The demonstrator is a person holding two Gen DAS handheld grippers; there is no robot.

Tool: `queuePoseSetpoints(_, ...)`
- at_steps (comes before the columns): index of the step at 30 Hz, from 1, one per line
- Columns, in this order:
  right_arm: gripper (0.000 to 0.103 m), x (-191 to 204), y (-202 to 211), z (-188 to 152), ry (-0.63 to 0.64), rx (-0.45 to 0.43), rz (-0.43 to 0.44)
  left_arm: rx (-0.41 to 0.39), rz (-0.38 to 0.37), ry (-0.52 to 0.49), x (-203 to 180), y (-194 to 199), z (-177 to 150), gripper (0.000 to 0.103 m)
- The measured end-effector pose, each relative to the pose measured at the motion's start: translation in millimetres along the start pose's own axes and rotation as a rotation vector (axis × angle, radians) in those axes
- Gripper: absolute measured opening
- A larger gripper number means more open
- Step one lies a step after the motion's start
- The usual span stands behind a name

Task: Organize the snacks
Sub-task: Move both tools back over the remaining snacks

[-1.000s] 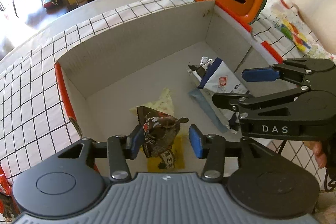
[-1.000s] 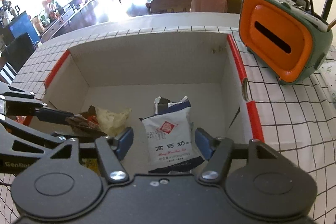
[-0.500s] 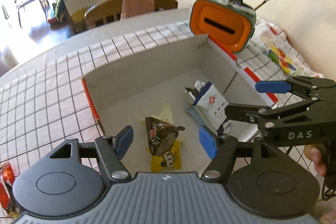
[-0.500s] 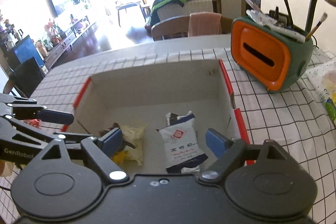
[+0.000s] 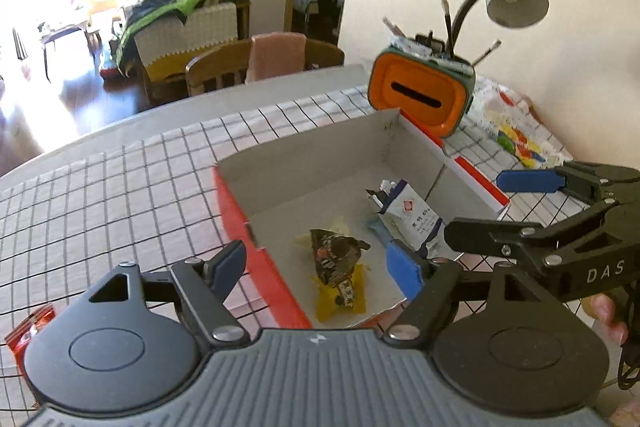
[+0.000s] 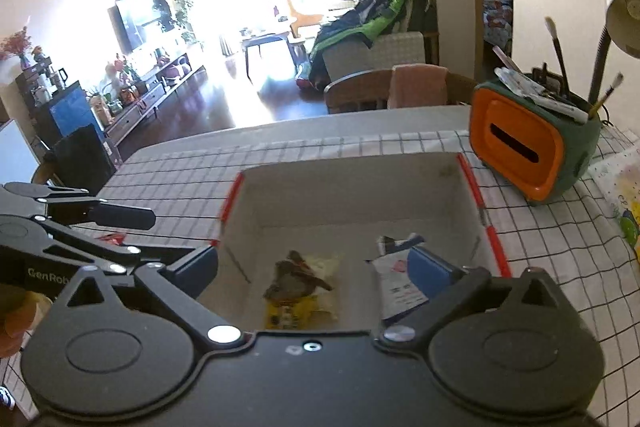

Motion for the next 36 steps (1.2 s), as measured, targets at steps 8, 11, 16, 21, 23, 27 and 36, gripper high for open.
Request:
queuePoseSetpoints(8, 0.103, 51.4, 1.8, -4.2, 0.024, -0.02, 0.005, -0.06, 0.037, -0.003, 30.9, 38.2, -14.0, 0.086)
queuePoseSetpoints(11, 0.103, 68.7, -1.1, -5.3, 0.037, -0.016, 0.014, -0.062, 0.058, 0.002, 47.2, 47.5, -23.1, 0.087)
queuePoseSetpoints(16, 0.103, 96.9, -10.1, -9.4, 0.047, 0.0, 0.031, -0.059, 0.061, 0.045, 76.7, 62.5, -39.7, 0.087)
queuePoseSetpoints(21, 0.103, 125.4, -17.6, -14.5, 0.058, 0.012, 0.054, -0.056, 0.095, 0.065, 107.8, 78.2, -61.6, 0.087)
queuePoseSetpoints(23, 0.103, 138.0, -22.1, -16.9, 0.076, 0.017, 0.056, -0.05, 0.1, 0.09, 123.5, 83.4, -71.6, 0.087)
queuePoseSetpoints(27, 0.103, 159.5, -33.1, -19.2, 0.101, 0.018, 0.063, -0.037, 0.126, 0.127, 149.3, 89.6, -89.0, 0.087)
queuePoseSetpoints(36, 0.103, 190.6, -76.3, -40.2, 0.113, 0.131, 0.039, -0.001, 0.192, 0.157, 196.0, 100.0, -129.7, 0.087)
Point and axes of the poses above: each gripper's, at about its wrist camera, not at the fingertips, and y roughly against the way its jaws point, x to its left, z to its top, the point moved 8 cm from there along -y, roughly the way its jaws point, and after that the axes turned 1 degree about -x, right-handed, at the moved point
